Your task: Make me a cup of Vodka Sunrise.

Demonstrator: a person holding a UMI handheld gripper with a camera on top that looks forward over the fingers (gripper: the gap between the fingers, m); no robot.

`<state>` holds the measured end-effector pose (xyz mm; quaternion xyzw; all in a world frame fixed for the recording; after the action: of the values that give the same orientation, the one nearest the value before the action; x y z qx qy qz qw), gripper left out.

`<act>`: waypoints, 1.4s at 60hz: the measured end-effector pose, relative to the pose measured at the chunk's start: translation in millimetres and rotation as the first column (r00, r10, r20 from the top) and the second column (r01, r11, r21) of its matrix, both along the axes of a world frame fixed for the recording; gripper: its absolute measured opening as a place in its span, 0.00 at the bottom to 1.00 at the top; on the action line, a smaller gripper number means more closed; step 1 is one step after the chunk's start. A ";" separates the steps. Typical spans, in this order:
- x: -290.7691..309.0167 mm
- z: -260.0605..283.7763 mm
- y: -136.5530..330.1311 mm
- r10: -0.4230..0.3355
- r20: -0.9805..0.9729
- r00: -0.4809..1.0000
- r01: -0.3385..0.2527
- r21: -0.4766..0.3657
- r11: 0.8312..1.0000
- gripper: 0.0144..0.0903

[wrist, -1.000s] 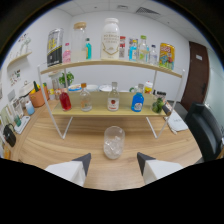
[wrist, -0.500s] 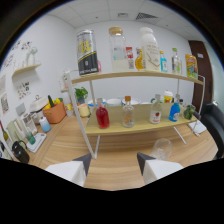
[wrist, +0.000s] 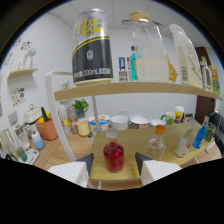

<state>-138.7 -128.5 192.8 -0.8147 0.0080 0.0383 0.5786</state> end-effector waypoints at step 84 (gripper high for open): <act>94.0 -32.1 -92.9 -0.047 -0.324 0.945 0.029 -0.058 0.998 0.27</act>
<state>-44.7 -221.4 160.7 -0.8119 0.1199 0.1606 0.5483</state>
